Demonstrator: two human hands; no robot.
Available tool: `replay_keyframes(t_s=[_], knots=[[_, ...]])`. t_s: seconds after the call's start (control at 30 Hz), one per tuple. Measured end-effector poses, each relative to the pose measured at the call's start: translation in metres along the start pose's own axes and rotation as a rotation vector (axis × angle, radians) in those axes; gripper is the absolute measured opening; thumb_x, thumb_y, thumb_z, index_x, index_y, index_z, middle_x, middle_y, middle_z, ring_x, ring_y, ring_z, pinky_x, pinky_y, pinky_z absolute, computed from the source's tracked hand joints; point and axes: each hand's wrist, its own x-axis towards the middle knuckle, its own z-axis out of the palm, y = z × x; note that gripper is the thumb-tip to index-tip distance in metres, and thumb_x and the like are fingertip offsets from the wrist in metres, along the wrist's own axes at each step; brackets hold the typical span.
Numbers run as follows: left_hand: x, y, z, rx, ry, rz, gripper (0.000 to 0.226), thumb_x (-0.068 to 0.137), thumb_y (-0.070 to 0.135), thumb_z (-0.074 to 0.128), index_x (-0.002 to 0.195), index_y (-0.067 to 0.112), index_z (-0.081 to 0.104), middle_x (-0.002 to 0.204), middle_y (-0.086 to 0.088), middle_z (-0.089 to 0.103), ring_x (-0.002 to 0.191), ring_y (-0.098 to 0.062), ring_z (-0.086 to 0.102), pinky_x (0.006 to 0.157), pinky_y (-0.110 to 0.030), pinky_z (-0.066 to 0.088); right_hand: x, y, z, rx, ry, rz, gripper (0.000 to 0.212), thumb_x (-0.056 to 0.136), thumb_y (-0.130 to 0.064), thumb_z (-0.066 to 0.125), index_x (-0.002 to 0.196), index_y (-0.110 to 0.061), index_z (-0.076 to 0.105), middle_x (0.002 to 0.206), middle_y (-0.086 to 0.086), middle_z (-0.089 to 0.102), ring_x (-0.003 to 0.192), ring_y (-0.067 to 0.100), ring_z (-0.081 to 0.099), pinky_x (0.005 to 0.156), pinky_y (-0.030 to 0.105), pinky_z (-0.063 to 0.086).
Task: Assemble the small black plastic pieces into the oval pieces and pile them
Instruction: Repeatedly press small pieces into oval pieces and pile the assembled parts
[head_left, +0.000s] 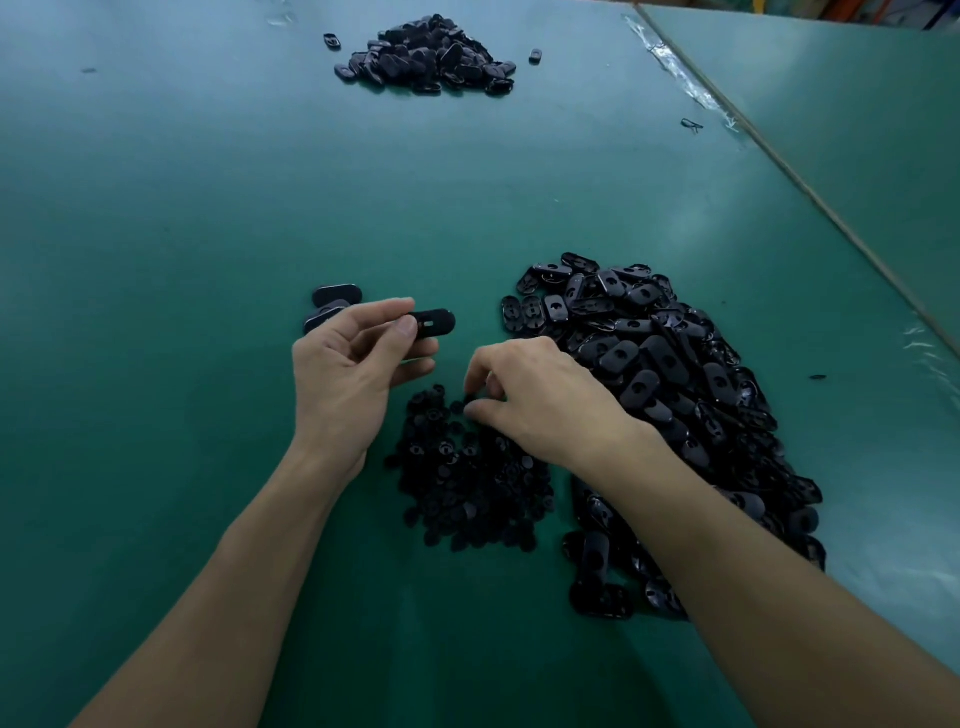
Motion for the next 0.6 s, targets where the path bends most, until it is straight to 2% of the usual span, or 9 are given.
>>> replay_keyframes(t_s=[0.07, 0.17, 0.4, 0.6], knots=[[0.0, -0.0001, 0.0001, -0.002, 0.003, 0.003, 0.012, 0.096, 0.001, 0.062, 0.101, 0.009, 0.07, 0.085, -0.003, 0.078, 0.077, -0.017, 0.075, 0.069, -0.025, 0.06, 0.0003, -0.0006, 0.0004, 0.025, 0.001, 0.002, 0.012, 0.094, -0.028, 0.067, 0.105, -0.023, 0.069, 0.099, -0.003, 0.065, 0.097, 0.019, 0.062, 0.083, 0.037, 0.053], [0.0005, -0.0006, -0.0005, -0.003, 0.009, 0.008, 0.013, 0.096, 0.0, 0.062, 0.1, 0.01, 0.071, 0.087, -0.003, 0.077, 0.079, -0.017, 0.074, 0.07, -0.026, 0.06, 0.0011, -0.0008, 0.0021, 0.035, -0.005, 0.0, 0.011, 0.095, -0.021, 0.064, 0.105, -0.021, 0.071, 0.103, 0.002, 0.067, 0.097, 0.022, 0.063, 0.087, 0.041, 0.055], [0.001, -0.0027, -0.0022, 0.002, 0.007, 0.015, 0.014, 0.095, 0.001, 0.064, 0.099, 0.012, 0.072, 0.087, -0.003, 0.077, 0.079, -0.017, 0.073, 0.07, -0.026, 0.059, 0.0034, -0.0023, 0.0031, -0.01, -0.022, -0.032, 0.013, 0.096, -0.019, 0.063, 0.108, -0.02, 0.068, 0.101, 0.006, 0.065, 0.095, 0.027, 0.064, 0.086, 0.041, 0.055], [0.0013, -0.0032, -0.0029, 0.006, 0.003, 0.017, 0.013, 0.095, 0.003, 0.064, 0.098, 0.013, 0.072, 0.085, -0.002, 0.076, 0.079, -0.016, 0.073, 0.068, -0.025, 0.059, 0.004, -0.0019, 0.0031, -0.024, -0.083, 0.012, 0.013, 0.1, -0.023, 0.06, 0.109, -0.015, 0.061, 0.108, 0.009, 0.055, 0.096, 0.029, 0.059, 0.085, 0.047, 0.055]])
